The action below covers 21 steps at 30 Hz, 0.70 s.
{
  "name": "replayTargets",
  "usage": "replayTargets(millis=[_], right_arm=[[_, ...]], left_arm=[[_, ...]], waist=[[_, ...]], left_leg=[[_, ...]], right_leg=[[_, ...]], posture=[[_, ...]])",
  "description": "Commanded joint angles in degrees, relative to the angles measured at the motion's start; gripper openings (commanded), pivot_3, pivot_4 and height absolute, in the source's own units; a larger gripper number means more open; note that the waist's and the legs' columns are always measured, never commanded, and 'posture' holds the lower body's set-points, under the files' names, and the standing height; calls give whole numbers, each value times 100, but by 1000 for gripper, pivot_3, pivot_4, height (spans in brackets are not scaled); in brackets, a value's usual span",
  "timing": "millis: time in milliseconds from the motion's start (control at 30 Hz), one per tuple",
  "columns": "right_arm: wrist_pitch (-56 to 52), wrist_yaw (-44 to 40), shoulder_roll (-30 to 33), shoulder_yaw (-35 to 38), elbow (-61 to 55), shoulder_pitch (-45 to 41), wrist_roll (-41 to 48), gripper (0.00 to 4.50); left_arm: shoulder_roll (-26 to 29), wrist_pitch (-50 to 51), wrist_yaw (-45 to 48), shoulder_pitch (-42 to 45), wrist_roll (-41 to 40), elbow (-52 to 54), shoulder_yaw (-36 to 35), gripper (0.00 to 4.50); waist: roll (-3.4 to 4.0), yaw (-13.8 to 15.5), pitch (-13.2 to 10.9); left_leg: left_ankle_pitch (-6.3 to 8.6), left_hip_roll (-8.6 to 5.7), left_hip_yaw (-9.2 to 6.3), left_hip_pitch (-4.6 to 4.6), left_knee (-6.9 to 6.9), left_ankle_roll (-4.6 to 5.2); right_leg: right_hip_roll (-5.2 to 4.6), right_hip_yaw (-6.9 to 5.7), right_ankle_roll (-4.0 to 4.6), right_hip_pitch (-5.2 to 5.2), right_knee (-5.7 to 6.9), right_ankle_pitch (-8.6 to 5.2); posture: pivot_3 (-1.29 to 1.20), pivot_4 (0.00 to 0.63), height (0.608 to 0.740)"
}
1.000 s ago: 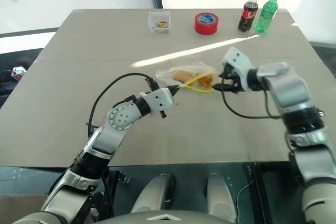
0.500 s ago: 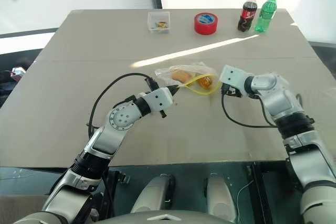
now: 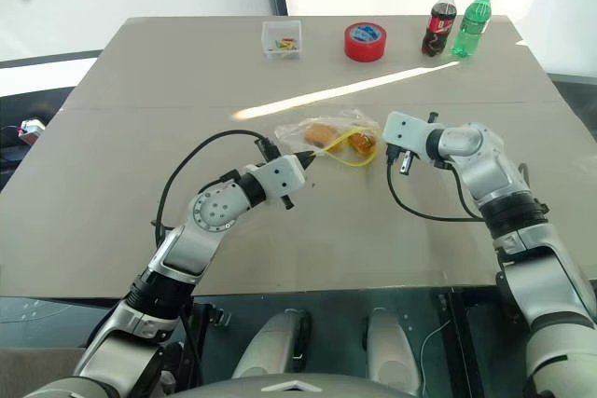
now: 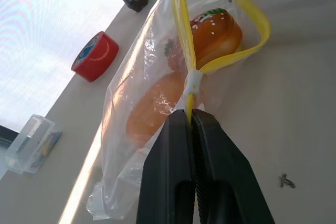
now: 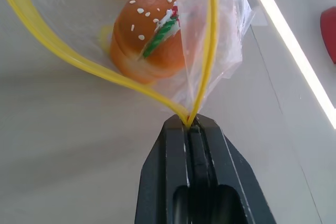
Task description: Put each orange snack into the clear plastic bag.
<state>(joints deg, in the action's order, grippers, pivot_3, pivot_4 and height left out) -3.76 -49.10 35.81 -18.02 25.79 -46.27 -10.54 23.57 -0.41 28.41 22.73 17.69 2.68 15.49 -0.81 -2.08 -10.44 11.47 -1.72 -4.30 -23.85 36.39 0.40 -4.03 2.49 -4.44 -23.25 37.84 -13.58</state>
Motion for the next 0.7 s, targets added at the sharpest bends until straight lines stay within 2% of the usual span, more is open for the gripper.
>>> replayTargets(millis=[33,300,467,600,633,700], right_arm=[[6,-13,315,357,-280,-300,-16,60],[-461,-196,1066,838,-714,-1257,67,60],[-723,-499,1203,944,-1101,-1197,238,60],[-741,-957,1502,850,-1576,-719,285,1222],[-743,-1139,1565,908,-1784,-607,439,1736],[-809,-1424,1625,1023,-2130,-458,735,1736]], left_arm=[[43,67,-71,293,-177,211,-368,0],[268,425,214,1492,-405,246,-681,0],[250,429,386,1797,-467,120,-493,0],[203,288,428,1769,-357,-2,-284,0],[185,276,422,1784,-348,-26,-270,0],[156,272,415,1814,-343,-54,-270,0]], waist=[[1,1,0],[8,7,-11],[7,-7,-9],[7,11,-10],[7,11,-10],[7,4,-10]], left_leg=[[0,0,0,0,0,0],[0,0,-3,-5,-3,0],[0,0,2,-7,-8,0],[1,0,-1,-9,-8,0],[0,0,-1,-10,-7,0],[1,-1,1,-11,-6,1]], right_leg=[[0,0,0,0,0,0],[0,-6,0,-1,-8,-1],[-1,-3,0,1,-22,-1],[0,-6,0,1,-20,-1],[-1,-6,0,1,-20,-1],[-1,-5,-1,0,-20,-1]], posture=[[0,150,740],[0,150,740],[0,150,740],[0,150,740],[0,150,740],[0,150,740]])
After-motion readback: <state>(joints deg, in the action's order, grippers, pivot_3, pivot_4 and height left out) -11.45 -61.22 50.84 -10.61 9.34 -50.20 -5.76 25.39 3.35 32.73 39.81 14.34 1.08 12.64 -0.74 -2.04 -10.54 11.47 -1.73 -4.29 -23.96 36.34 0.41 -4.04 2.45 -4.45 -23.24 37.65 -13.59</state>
